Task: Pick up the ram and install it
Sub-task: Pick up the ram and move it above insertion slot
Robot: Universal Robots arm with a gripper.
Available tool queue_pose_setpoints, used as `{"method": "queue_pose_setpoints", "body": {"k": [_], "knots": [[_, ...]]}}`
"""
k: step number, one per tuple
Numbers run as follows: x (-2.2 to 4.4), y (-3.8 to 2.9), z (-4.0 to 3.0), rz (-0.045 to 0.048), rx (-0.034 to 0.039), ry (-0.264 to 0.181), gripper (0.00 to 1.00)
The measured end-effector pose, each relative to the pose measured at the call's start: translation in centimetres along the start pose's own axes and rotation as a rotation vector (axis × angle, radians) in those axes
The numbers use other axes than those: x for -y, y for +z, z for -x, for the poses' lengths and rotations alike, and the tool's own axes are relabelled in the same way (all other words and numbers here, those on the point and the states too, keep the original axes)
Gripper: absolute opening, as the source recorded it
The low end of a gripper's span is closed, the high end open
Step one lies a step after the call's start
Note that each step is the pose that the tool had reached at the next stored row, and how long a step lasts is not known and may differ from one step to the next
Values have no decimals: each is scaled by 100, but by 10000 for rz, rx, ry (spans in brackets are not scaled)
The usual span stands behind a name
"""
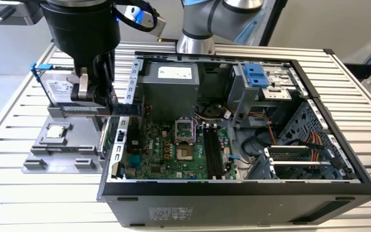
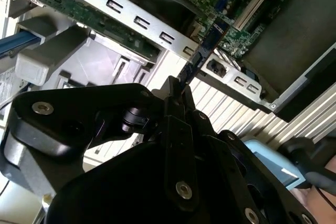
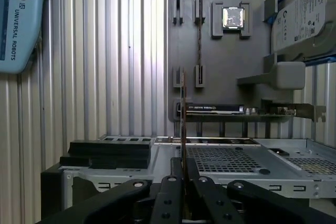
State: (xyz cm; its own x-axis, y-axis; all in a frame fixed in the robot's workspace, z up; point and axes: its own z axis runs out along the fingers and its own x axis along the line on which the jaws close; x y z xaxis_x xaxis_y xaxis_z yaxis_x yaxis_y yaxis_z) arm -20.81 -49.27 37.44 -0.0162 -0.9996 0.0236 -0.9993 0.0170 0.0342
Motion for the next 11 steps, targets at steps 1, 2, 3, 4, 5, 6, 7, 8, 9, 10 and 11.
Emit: {"method": "queue_pose_setpoints", "body": {"k": [1,2,3,4,5,6,7,8,9,10,11], "knots": [[8,0,0,0,1,0,0],[16,-1,0,0,-1,0,0],[24,-1,0,-1,0,0,0],[31,-1,1,-1,1,0,0],[40,-2,1,0,0,0,0],[47,-2,1,0,0,0,0],[54,-2,1,0,0,0,0],[62,-2,1,0,1,0,0],[70,-2,1,-1,1,0,0],[78,-2,1,-1,0,-1,0],[86,-3,1,0,0,-1,0]]}}
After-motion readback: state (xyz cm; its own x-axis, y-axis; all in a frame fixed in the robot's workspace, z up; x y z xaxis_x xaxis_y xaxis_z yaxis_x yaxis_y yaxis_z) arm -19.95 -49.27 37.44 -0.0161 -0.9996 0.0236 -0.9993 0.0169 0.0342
